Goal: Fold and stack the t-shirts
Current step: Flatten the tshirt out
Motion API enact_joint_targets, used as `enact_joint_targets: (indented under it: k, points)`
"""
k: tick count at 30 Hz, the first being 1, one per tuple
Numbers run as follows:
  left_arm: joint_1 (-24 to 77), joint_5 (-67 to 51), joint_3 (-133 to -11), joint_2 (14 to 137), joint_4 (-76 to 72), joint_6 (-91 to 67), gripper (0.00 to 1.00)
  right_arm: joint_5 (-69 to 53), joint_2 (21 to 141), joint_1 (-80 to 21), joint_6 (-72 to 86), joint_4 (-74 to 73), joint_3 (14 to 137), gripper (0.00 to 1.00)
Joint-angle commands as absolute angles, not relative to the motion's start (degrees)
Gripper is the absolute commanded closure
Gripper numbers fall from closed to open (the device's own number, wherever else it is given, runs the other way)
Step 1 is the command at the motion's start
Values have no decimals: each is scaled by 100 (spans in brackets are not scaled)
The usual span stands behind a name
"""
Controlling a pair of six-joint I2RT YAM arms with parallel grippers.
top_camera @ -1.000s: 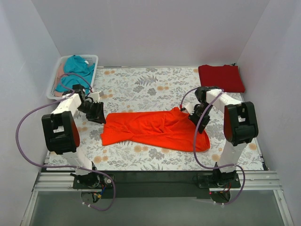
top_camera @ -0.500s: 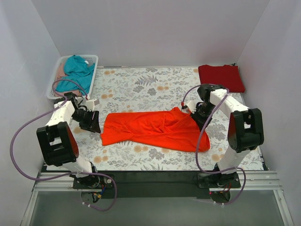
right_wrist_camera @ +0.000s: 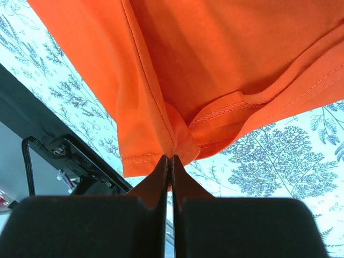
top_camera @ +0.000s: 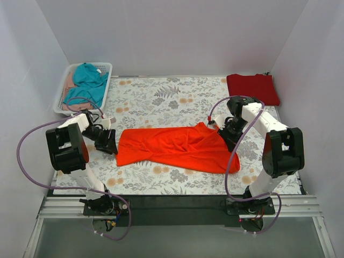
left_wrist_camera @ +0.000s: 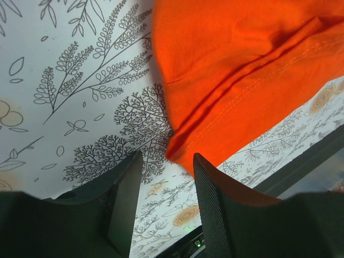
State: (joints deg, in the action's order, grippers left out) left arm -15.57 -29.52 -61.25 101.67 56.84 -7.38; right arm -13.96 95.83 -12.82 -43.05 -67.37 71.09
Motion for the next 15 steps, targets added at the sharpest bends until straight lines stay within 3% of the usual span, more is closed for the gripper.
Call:
enact_joint_targets:
  k: [1, 15]
  points:
    - [-1582, -3067, -6302, 10204, 5475, -756, 59, -1538, 9387, -1283, -4201, -6882, 7163, 99]
    - [-1582, -3436, -5854, 10274, 5581, -668, 71, -1512, 9466, -1283, -4105, -6882, 7321, 99]
